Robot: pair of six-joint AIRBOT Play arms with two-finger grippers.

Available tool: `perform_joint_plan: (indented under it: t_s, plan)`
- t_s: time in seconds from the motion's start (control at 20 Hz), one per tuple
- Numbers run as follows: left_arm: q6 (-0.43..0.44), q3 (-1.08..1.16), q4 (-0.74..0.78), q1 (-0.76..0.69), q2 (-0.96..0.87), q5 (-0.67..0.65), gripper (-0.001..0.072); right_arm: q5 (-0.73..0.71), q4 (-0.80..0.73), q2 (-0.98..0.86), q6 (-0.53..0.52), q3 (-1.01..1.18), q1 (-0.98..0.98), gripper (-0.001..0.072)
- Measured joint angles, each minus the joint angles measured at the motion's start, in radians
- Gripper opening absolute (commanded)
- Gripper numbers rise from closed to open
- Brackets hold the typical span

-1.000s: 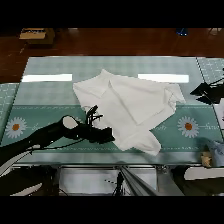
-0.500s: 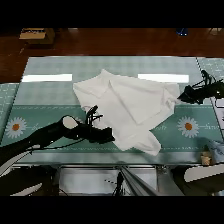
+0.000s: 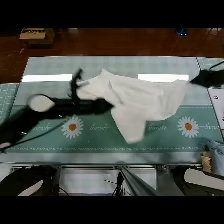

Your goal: Fold the shirts.

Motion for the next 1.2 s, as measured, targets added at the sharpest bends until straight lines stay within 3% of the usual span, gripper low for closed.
perform_joint_plan:
  t_s: [0.2, 0.35, 0.5, 0.7, 0.95, 1.2]
  plan:
    - [0.024, 0.245, 0.099, 0.195, 0.208, -0.002, 0.0018, -0.037, 0.171, 0.217, -0.011, 0.124, 0.000, 0.0017]
    - [0.012, 0.425, 0.199, 0.342, 0.338, -0.009, 0.0017, -0.115, 0.198, 0.373, 0.045, 0.231, 0.000, 0.0017]
    - [-0.059, 0.587, 0.321, 0.473, 0.427, -0.068, 0.0017, -0.167, 0.105, 0.508, 0.169, 0.311, 0.000, 0.0017]
    - [-0.141, 0.737, 0.417, 0.568, 0.479, -0.300, 0.0017, -0.123, -0.072, 0.648, 0.296, 0.350, 0.000, 0.0017]
    - [-0.225, 0.801, 0.457, 0.599, 0.498, -0.555, 0.0017, 0.095, -0.250, 0.720, 0.348, 0.362, 0.000, 0.0017]
    - [-0.261, 0.943, 0.493, 0.605, 0.506, -0.595, 0.0017, 0.114, -0.331, 0.773, 0.367, 0.371, 0.000, 0.0017]
